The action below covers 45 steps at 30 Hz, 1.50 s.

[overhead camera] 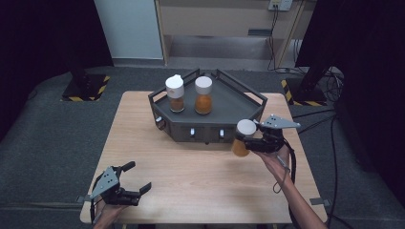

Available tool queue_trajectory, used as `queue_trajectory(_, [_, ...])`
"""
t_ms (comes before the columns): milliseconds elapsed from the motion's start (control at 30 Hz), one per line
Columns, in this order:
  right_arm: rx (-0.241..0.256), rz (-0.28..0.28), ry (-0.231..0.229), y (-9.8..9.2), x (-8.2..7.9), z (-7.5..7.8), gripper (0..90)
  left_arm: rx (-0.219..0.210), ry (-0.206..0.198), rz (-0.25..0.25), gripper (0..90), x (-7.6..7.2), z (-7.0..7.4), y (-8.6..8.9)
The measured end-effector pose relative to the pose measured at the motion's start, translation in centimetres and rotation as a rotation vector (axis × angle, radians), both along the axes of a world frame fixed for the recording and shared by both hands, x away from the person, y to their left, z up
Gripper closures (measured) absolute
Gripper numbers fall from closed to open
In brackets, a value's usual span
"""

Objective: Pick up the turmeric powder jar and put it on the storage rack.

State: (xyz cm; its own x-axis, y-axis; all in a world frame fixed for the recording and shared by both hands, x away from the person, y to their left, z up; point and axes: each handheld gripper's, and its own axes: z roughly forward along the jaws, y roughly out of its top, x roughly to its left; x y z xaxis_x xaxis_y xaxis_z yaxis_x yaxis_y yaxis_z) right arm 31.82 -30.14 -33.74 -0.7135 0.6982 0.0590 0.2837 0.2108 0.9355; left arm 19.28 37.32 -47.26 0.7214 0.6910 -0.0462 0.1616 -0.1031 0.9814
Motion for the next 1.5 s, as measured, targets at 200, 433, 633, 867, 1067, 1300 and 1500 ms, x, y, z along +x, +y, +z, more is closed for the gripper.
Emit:
queue_trajectory(200, [0.001, 0.005, 0.004, 0.3, 1.0, 2.3, 33.1, 0.002, 0.000, 0.001, 0.0, 0.0, 0.0, 0.0])
queue_trajectory(433, [-0.008, 0.007, -0.012, 1.0, 2.2, 4.7, 33.2, 0.000, 0.001, -0.002, 0.0, 0.0, 0.0, 0.0])
queue_trajectory(633, [-0.021, -0.001, -0.018, 1.9, 3.3, 6.2, 33.2, -0.002, 0.001, -0.001, 0.0, 0.0, 0.0, 0.0])
queue_trajectory(867, [-0.026, -0.021, -0.015, 3.2, 4.8, 7.5, 33.2, -0.002, 0.002, 0.001, 0.0, 0.0, 0.0, 0.0])
queue_trajectory(1067, [-0.032, -0.051, -0.018, 4.4, 6.2, 8.1, 33.3, -0.001, 0.002, 0.002, 0.0, 0.0, 0.0, 0.0])
queue_trajectory(1300, [-0.033, -0.099, -0.023, 5.5, 7.6, 8.4, 33.2, -0.004, 0.001, 0.002, 0.0, 0.0, 0.0, 0.1])
queue_trajectory(1500, [-0.034, -0.158, -0.022, 6.3, 8.9, 8.2, 33.3, -0.007, 0.001, 0.006, 0.0, 0.0, -0.1, 0.1])
